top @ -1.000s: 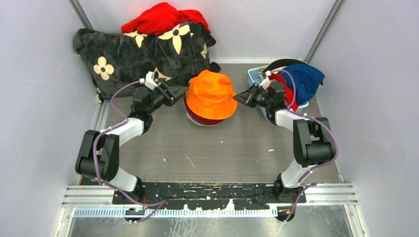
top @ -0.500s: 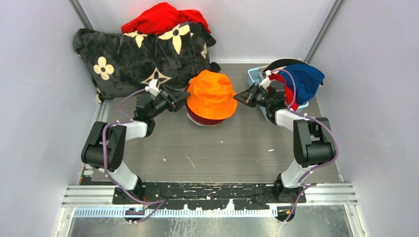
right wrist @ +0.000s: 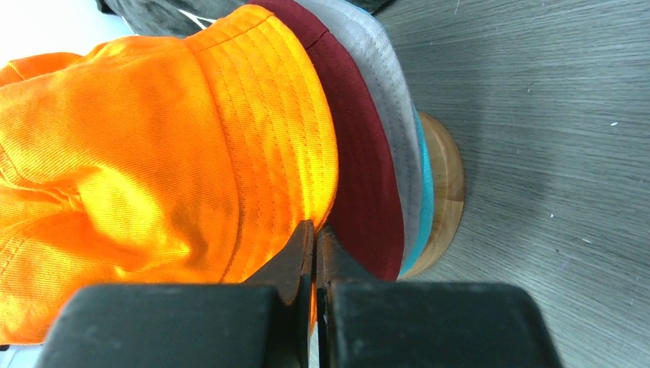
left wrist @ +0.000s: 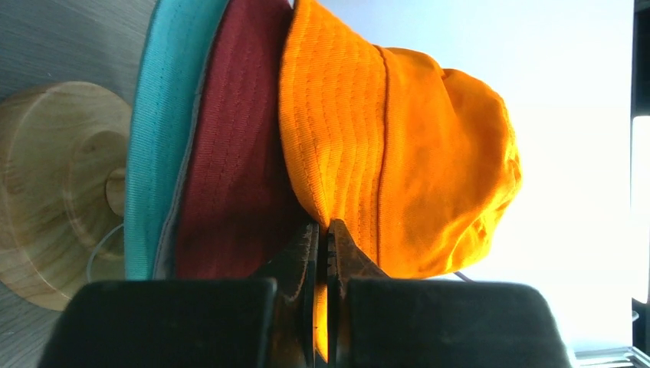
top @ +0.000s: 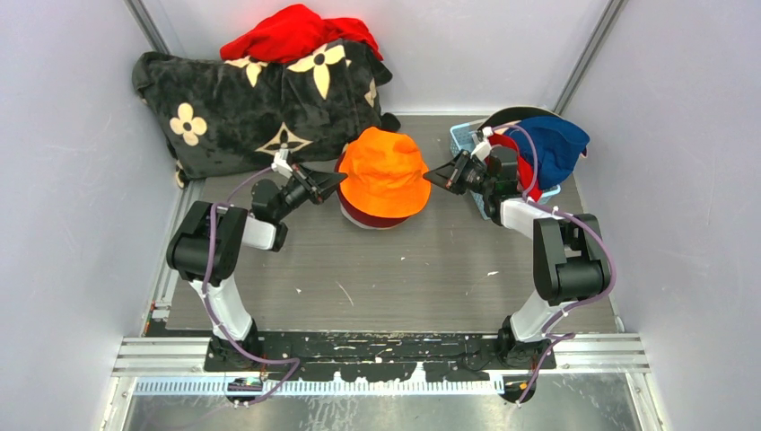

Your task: Stack the hats

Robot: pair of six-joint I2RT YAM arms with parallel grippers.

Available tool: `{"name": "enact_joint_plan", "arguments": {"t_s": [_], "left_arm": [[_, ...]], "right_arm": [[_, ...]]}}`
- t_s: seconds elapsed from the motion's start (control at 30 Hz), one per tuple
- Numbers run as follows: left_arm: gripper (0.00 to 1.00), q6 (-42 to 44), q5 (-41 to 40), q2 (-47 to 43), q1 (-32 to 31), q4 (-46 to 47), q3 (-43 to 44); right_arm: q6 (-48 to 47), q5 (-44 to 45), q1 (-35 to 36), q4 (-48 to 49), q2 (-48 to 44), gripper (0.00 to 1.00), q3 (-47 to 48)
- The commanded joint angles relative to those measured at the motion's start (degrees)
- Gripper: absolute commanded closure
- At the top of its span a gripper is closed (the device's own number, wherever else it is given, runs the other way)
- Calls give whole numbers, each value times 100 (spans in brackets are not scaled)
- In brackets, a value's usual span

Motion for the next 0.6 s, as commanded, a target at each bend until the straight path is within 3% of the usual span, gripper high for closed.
{"name": "enact_joint_plan", "arguments": {"t_s": [0.0,0.3,0.57], "left_arm": [[100,-82,-6,-98,29,746,-136],[100,1039,-48,-274,328,-584,-580],[100,1489,-107,-160,410,-927,-776]], "right_arm": [[-183,100,13,133,-289,99,157],[-736,709,13,-864,-112,99,148],[-861,824,18,-979,-7,99,80]]}}
